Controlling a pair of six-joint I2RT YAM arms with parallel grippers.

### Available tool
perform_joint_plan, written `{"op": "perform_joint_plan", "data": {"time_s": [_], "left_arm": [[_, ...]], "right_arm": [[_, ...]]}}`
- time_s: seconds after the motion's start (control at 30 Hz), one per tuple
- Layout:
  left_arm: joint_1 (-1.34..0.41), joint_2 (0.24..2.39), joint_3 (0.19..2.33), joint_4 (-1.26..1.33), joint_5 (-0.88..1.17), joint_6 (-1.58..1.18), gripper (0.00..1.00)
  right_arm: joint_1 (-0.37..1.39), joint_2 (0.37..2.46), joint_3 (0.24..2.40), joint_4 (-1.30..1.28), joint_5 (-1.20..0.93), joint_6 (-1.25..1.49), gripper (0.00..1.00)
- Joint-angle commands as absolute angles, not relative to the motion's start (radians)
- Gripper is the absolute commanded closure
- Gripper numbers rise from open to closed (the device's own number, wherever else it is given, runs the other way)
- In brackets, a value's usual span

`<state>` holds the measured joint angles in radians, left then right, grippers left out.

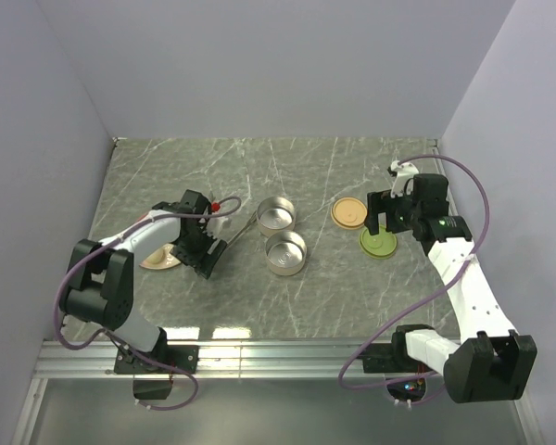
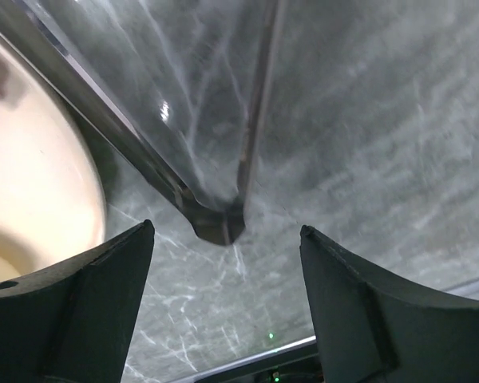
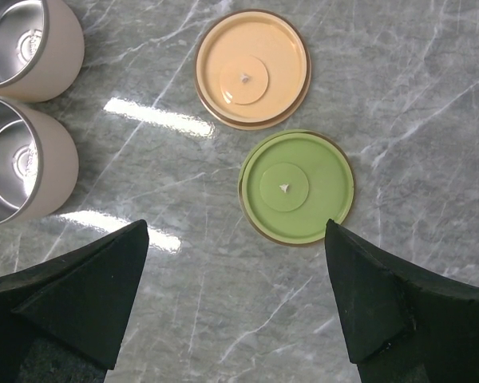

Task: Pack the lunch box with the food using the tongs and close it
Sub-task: Grab the clamp with the left arm

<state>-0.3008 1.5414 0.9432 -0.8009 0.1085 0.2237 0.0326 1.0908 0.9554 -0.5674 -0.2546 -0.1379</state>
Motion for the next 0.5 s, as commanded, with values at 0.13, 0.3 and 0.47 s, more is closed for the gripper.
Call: {"op": "perform_joint_plan", "data": {"time_s": [0.13,0.3,0.47], "left_arm": [[-0.331,1.591,1.005,-0.730,0.061,0.178,0.22],[-0.353,1.631,1.026,-0.680,0.022,0.144,0.23],[-0.354,1.719,1.078,-0.640,-0.055,0.083,0.23]], "right_arm": [[0.026,1.109,1.025,-0.580,-0.258,-0.150,0.03],[0.026,1.121,1.031,-0.584,-0.256,-0.150,0.03],[0.026,1.124,1.037,-0.587,-0.241,-0.152,0.03]]}}
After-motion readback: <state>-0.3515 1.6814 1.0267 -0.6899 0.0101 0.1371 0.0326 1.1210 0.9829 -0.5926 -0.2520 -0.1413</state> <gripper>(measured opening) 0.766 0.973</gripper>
